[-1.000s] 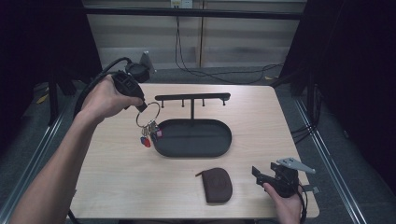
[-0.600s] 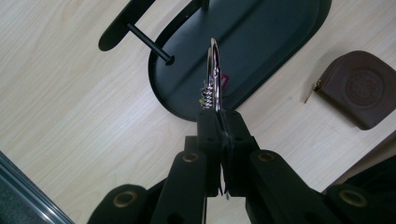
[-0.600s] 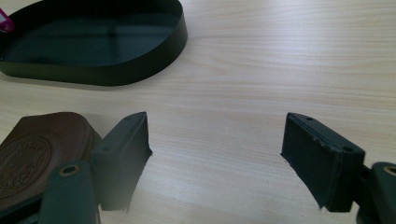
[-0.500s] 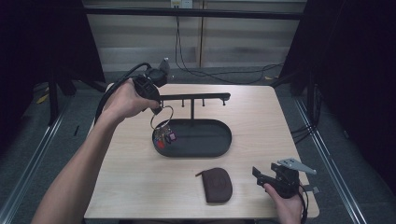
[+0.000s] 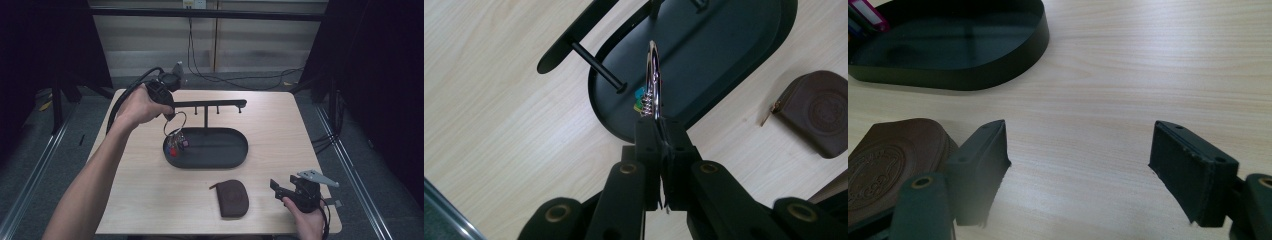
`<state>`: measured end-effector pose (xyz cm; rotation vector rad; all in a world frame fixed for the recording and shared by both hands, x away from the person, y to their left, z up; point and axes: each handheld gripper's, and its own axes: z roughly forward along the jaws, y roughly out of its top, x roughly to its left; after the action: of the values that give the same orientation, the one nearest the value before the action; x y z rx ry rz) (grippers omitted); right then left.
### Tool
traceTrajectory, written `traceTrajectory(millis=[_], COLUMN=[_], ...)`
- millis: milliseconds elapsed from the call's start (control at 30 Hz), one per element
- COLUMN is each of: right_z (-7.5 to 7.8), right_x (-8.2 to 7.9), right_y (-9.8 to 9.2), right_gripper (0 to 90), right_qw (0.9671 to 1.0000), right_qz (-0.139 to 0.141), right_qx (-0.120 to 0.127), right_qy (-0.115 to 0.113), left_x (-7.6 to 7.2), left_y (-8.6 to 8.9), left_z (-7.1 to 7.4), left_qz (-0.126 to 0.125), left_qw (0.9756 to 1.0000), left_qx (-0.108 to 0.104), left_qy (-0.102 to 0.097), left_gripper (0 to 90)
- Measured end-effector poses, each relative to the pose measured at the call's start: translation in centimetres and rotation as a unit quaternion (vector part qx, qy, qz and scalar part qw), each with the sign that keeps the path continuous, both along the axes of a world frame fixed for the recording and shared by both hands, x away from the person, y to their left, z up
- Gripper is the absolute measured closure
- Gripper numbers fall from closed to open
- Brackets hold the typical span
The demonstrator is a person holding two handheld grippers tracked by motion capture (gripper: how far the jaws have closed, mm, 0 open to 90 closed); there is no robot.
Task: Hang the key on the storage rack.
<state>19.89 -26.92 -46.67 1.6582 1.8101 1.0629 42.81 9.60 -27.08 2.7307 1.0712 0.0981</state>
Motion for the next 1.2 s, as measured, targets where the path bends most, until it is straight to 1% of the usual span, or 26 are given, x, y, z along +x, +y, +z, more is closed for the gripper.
traceTrajectory(millis=[67, 167, 233, 300, 333, 400, 500, 667, 733, 900, 933, 967, 1033, 1067, 1100, 1133, 1200], right_z=[0.0, 0.0, 0.0, -0.1, -0.1, 0.0, -0.1, 0.0, 0.0, -0.1, -0.1, -0.1, -0.1, -0.1, -0.1, -0.1, -0.1], right_x=[-0.1, -0.1, 0.0, 0.0, 0.0, 0.0, 0.0, 0.0, 0.0, 0.0, 0.0, 0.0, 0.0, -0.1, -0.1, -0.1, -0.1], right_y=[0.0, 0.0, 0.0, 0.0, 0.0, 0.0, 0.0, 0.0, 0.0, 0.0, 0.0, 0.0, 0.0, 0.1, 0.0, 0.0, 0.0], right_gripper=[23.0, 23.0, 23.0, 23.0, 23.0, 23.1, 23.0, 23.0, 23.1, 23.1, 23.2, 23.2, 23.2, 23.2, 23.2, 23.2, 23.2], right_qw=[1.0000, 1.0000, 1.0000, 1.0000, 1.0000, 1.0000, 1.0000, 1.0000, 1.0000, 1.0000, 1.0000, 1.0000, 1.0000, 1.0000, 1.0000, 1.0000, 1.0000], right_qz=[0.000, -0.001, -0.002, -0.002, -0.001, 0.001, 0.001, 0.002, 0.002, 0.001, 0.001, 0.001, 0.003, 0.003, 0.004, 0.003, 0.001], right_qx=[-0.001, 0.000, 0.001, 0.002, 0.002, 0.002, 0.002, 0.002, 0.002, 0.002, 0.002, 0.002, 0.001, 0.002, 0.002, 0.003, 0.003], right_qy=[-0.001, 0.000, 0.001, 0.002, 0.002, 0.001, 0.001, 0.001, 0.001, 0.003, 0.003, 0.005, 0.004, 0.003, 0.003, 0.003, 0.004], left_x=[0.3, 0.7, 0.9, 1.0, 1.0, 1.1, 1.5, 1.9, 2.0, 2.2, 2.3, 2.4, 2.4, 2.4, 2.4, 2.4, 2.4], left_y=[0.2, 0.4, 0.4, 0.3, 0.4, 0.5, 1.0, 1.3, 1.2, 1.3, 1.4, 1.5, 1.5, 1.4, 1.4, 1.3, 1.4], left_z=[-0.3, -0.7, -1.0, -1.3, -1.3, -1.4, -1.2, -1.5, -1.7, -1.6, -1.7, -1.8, -2.0, -2.1, -2.1, -2.3, -2.4], left_qz=[0.010, 0.012, 0.022, 0.022, 0.023, 0.025, 0.031, 0.032, 0.031, 0.028, 0.033, 0.030, 0.037, 0.033, 0.033, 0.034, 0.036], left_qw=[0.9999, 0.9999, 0.9997, 0.9997, 0.9997, 0.9997, 0.9995, 0.9995, 0.9995, 0.9996, 0.9994, 0.9995, 0.9992, 0.9993, 0.9993, 0.9993, 0.9992], left_qx=[-0.002, -0.001, 0.001, 0.005, 0.004, 0.003, 0.002, -0.004, -0.003, -0.002, -0.005, -0.007, -0.012, -0.013, -0.013, -0.008, -0.009], left_qy=[0.000, 0.003, 0.004, 0.003, 0.004, 0.001, 0.000, -0.001, -0.004, -0.008, -0.011, -0.011, -0.012, -0.011, -0.011, -0.013, -0.014], left_gripper=[88.0, 88.0, 88.0, 88.0, 88.0, 88.0, 88.0, 87.9, 87.9, 87.9, 87.8, 87.8, 87.7, 87.7, 87.7, 87.6, 87.6])
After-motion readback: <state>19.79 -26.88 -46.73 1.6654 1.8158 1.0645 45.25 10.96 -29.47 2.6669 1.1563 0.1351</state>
